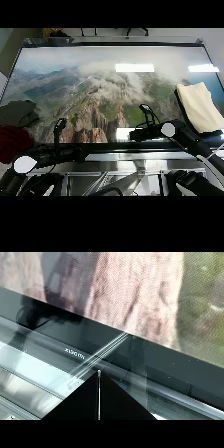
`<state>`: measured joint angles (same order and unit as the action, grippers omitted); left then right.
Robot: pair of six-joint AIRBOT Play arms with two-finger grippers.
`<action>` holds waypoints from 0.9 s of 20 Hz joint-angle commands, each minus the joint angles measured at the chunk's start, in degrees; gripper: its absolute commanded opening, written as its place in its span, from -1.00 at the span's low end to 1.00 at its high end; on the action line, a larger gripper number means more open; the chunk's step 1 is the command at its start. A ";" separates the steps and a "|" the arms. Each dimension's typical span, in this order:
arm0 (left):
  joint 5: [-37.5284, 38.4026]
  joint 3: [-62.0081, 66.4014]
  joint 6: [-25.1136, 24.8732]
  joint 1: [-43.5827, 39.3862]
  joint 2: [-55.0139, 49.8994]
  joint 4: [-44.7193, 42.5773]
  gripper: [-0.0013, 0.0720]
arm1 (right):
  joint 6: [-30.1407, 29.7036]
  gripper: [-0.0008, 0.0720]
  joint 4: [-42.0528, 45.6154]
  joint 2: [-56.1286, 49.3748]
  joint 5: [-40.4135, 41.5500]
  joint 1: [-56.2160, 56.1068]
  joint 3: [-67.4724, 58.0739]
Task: Fold the shirts.
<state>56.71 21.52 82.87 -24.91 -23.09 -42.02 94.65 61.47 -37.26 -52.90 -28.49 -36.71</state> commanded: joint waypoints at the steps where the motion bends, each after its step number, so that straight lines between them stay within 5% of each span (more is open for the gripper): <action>1: -0.17 0.04 -0.04 -0.04 -0.02 -0.02 -0.91 | 0.02 -0.94 -0.02 0.04 -0.02 -0.07 0.02; 6: -0.28 0.37 -0.04 0.02 -0.02 -0.57 -0.91 | 0.02 -0.94 -0.02 0.04 -0.02 -0.07 0.02; 11: 2.16 13.68 3.69 10.23 -0.04 -20.02 -0.90 | 0.02 -0.94 -0.02 0.04 -0.02 -0.07 0.02; 12: 3.50 17.03 3.58 14.34 -0.04 -23.93 -0.30 | 0.02 -0.94 -0.02 0.04 -0.02 -0.07 0.02; 13: 3.89 20.22 3.61 19.26 -0.04 -28.02 0.99 | 0.02 -0.94 -0.02 0.04 -0.02 -0.07 0.02; 16: 2.49 27.54 3.15 35.45 -0.92 -36.54 0.88 | 0.02 -0.94 -0.02 0.07 -0.02 -0.07 0.02; 18: 1.53 32.79 -2.97 45.64 -6.08 -40.39 0.88 | 0.02 -0.94 0.00 0.07 -0.02 -0.07 0.02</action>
<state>59.33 47.16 84.68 7.40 -25.19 -73.03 94.65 61.47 -37.26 -52.93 -28.49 -36.71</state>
